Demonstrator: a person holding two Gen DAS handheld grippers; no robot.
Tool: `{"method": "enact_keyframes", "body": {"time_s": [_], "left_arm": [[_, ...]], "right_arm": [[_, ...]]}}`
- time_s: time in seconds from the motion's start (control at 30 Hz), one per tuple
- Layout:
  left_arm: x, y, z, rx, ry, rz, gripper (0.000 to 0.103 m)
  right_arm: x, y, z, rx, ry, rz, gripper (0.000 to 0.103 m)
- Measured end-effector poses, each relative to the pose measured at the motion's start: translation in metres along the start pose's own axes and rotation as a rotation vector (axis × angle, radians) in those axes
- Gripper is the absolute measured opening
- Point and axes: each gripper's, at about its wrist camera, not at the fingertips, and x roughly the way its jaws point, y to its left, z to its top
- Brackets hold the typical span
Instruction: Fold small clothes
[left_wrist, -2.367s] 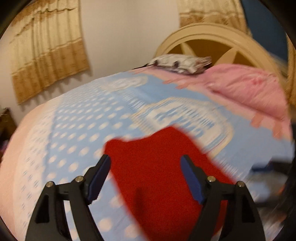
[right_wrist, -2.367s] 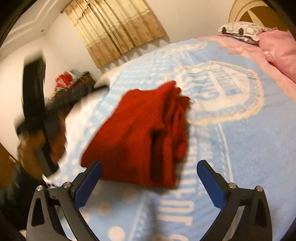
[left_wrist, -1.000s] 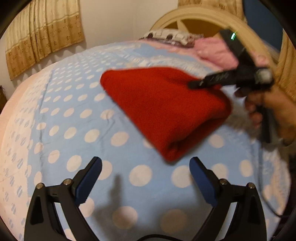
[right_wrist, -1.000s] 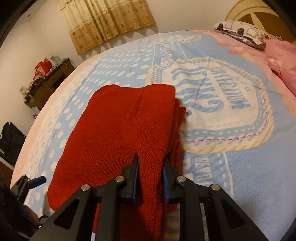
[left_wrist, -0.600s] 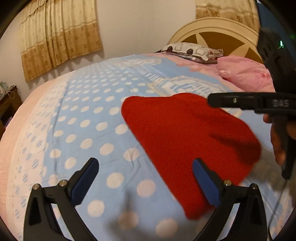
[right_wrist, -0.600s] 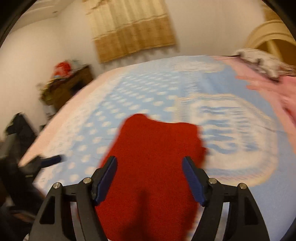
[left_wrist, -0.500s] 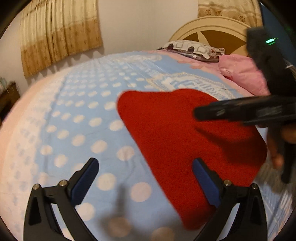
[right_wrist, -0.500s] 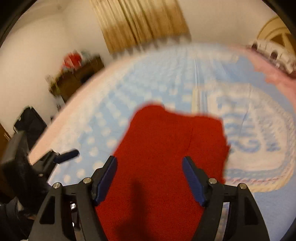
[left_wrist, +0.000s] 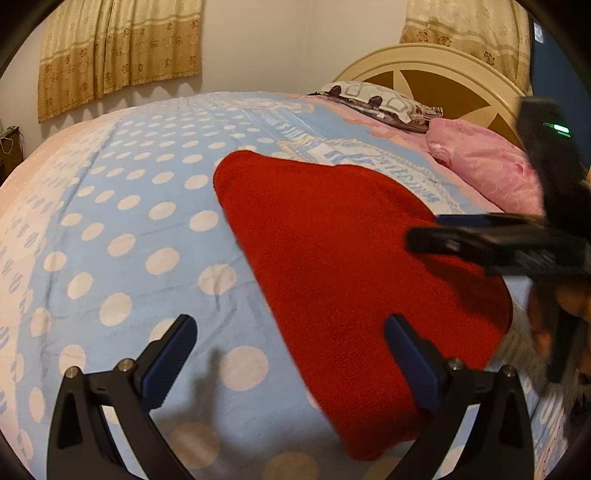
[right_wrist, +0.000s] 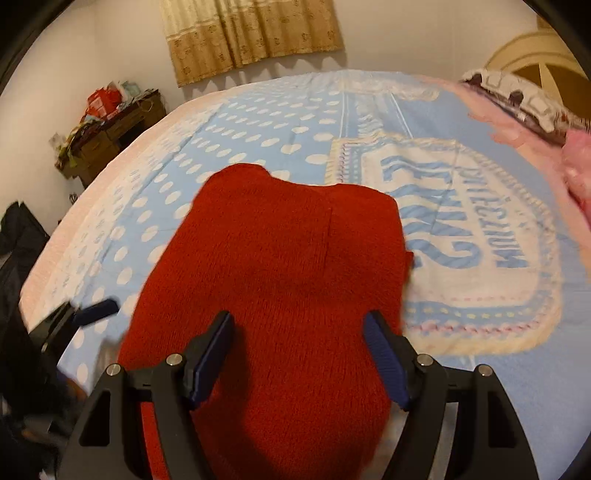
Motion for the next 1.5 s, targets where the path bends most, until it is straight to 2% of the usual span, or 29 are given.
{"method": "enact_keyframes", "body": {"time_s": [0.13, 0.27, 0.33, 0.4, 0.53, 0.67, 0.77, 0.9, 1.1, 1.3, 1.43, 1.5], "left_arm": [[0.001, 0.002, 0.0, -0.01, 0.005, -0.012, 0.103], [0.002, 0.001, 0.0, -0.001, 0.008, -0.01, 0.103], [0.004, 0.0, -0.001, 0.005, 0.016, -0.014, 0.103], [0.006, 0.0, -0.002, 0.006, 0.021, -0.023, 0.103], [0.006, 0.0, -0.001, 0.001, 0.027, -0.029, 0.103], [-0.004, 0.004, 0.006, -0.019, 0.004, -0.04, 0.103], [-0.01, 0.013, 0.014, -0.072, -0.008, -0.075, 0.103], [0.002, 0.02, 0.019, -0.141, 0.065, -0.134, 0.103], [0.018, 0.023, 0.02, -0.215, 0.116, -0.202, 0.103], [0.031, 0.027, 0.016, -0.255, 0.147, -0.241, 0.103], [0.037, 0.019, 0.02, -0.238, 0.146, -0.241, 0.103], [0.041, 0.016, 0.021, -0.232, 0.147, -0.241, 0.103]], "right_arm": [[-0.032, 0.011, -0.026, -0.038, -0.019, -0.013, 0.073], [-0.028, 0.013, -0.049, -0.085, 0.04, -0.059, 0.073], [-0.02, 0.005, -0.058, -0.05, 0.061, -0.033, 0.073], [-0.015, -0.007, -0.066, 0.004, 0.054, -0.004, 0.078], [-0.012, -0.021, -0.069, 0.077, 0.075, 0.052, 0.08], [-0.025, -0.02, -0.062, 0.066, 0.046, 0.089, 0.081], [-0.038, -0.039, -0.049, 0.144, -0.014, 0.156, 0.081], [-0.035, -0.058, -0.024, 0.179, -0.03, 0.177, 0.081], [0.002, -0.093, 0.014, 0.337, 0.005, 0.278, 0.081], [0.039, -0.119, 0.011, 0.46, 0.036, 0.339, 0.081], [0.053, -0.116, 0.014, 0.447, 0.042, 0.387, 0.081], [0.06, -0.11, 0.017, 0.424, 0.053, 0.381, 0.083]]}}
